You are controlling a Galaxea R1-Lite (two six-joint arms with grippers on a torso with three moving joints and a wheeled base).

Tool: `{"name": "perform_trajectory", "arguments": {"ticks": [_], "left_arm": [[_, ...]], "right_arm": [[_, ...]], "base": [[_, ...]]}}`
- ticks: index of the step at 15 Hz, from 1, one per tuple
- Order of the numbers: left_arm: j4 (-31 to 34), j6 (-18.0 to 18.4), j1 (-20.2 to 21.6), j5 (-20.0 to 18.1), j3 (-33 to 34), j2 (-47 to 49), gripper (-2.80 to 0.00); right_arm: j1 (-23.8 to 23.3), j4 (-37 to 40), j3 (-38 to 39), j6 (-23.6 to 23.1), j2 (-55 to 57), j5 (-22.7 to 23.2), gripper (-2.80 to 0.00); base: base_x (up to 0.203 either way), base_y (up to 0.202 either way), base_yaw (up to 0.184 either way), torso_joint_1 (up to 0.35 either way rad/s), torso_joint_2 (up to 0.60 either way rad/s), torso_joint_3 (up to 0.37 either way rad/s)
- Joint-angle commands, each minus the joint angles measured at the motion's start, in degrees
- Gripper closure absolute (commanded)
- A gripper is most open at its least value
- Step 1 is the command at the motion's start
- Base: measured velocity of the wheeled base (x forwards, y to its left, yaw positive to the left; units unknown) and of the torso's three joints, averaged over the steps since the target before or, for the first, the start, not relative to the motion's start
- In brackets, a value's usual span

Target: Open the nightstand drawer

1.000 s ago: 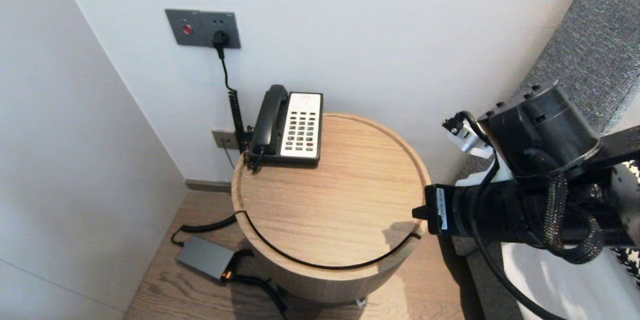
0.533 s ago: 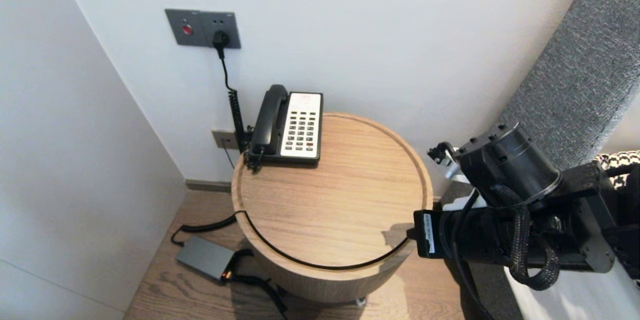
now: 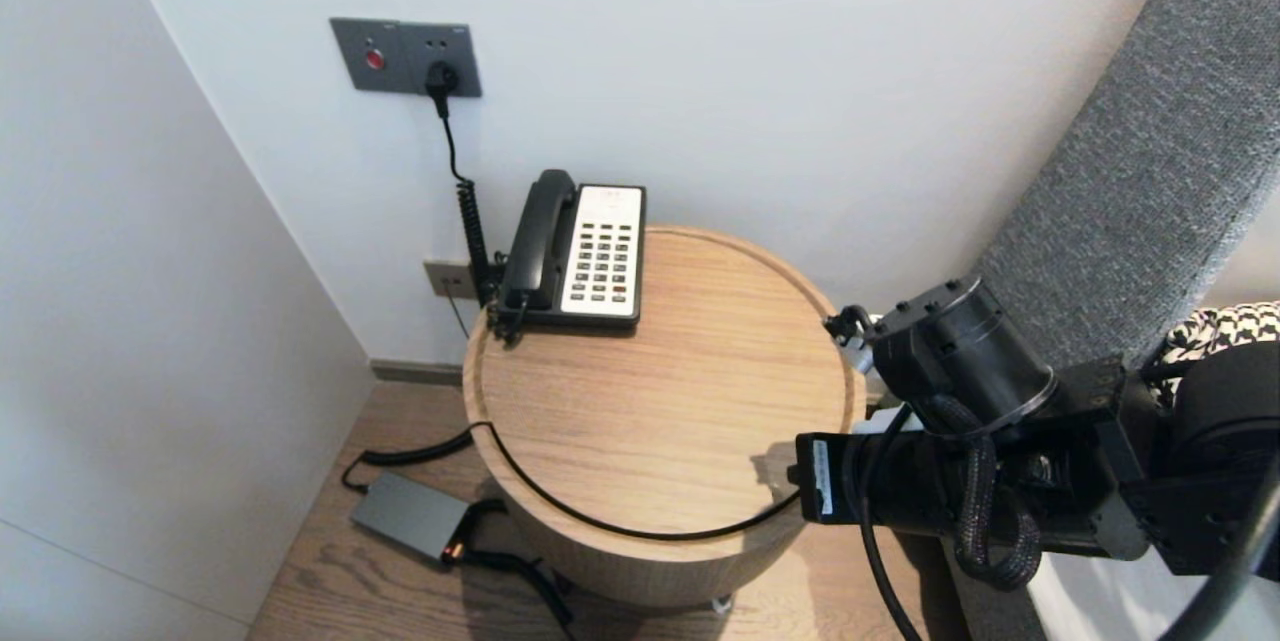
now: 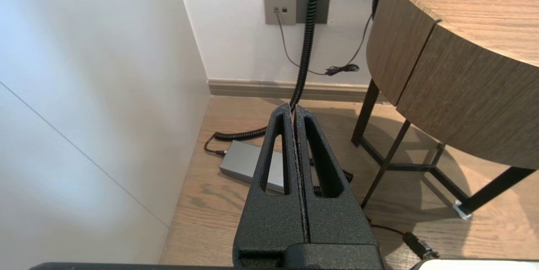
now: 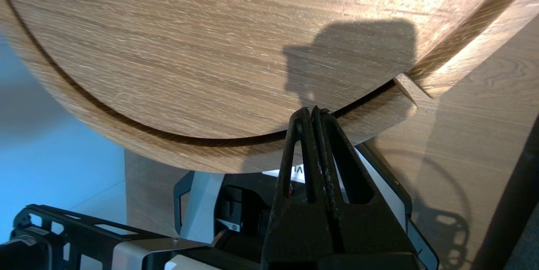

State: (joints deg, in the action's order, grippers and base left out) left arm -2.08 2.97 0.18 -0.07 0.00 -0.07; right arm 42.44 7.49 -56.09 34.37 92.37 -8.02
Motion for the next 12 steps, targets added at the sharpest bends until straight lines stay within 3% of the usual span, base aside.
{"name": "perform_trajectory", "arguments": {"ticks": [1, 12], "left_arm": [[0.0, 0.0, 0.0, 0.0, 0.7, 0.0, 0.00], [0.0, 0.0, 0.0, 0.0, 0.7, 0.0, 0.00]], "right_arm": [[0.1, 0.0, 0.2, 0.2, 1.0, 0.0, 0.00], [1.9, -0.4, 4.4, 0.3, 0.6, -0.1, 0.00]], "base": [[0.000, 0.000, 0.000, 0.000, 0.00, 0.000], [0.000, 0.000, 0.000, 0.000, 0.00, 0.000]]}}
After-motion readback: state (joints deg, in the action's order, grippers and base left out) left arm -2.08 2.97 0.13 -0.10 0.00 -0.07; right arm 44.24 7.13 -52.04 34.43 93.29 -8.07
